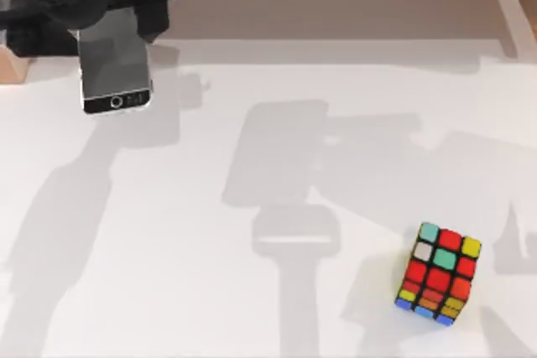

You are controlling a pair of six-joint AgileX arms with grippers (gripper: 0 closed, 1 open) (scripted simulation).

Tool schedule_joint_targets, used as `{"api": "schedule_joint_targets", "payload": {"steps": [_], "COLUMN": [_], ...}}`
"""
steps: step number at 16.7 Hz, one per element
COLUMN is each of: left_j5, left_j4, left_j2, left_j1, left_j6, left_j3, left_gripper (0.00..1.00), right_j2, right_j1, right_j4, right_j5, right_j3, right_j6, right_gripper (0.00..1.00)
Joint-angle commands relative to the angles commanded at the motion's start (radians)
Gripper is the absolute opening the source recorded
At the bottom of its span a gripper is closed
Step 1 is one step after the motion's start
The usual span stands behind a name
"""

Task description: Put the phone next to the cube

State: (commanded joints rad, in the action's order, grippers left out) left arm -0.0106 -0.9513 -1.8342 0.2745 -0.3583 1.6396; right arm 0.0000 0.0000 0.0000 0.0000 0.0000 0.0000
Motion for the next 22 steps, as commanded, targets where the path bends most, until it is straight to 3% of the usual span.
{"api": "schedule_joint_targets", "payload": {"steps": [7,12,16,22], "left_j5": [0.001,0.008,0.014,0.015], "left_j4": [-0.109,-0.167,-0.194,-0.199], "left_j2": [-0.115,-0.175,-0.205,-0.211], "left_j1": [0.359,0.541,0.621,0.635], "left_j6": [-0.294,-0.444,-0.510,-0.521], "left_j3": [0.060,0.023,-0.006,-0.011], "left_gripper": [0.00,0.00,0.00,0.00], "right_j2": [0.000,0.000,0.000,0.000], "right_j1": [0.000,0.000,0.000,0.000], "right_j4": [0.000,0.000,0.000,0.000], "right_j5": [0.000,0.000,0.000,0.000], "right_j3": [0.000,0.000,0.000,0.000], "right_j6": [0.000,0.000,0.000,0.000], "right_gripper": [1.00,1.00,1.00,1.00]}}
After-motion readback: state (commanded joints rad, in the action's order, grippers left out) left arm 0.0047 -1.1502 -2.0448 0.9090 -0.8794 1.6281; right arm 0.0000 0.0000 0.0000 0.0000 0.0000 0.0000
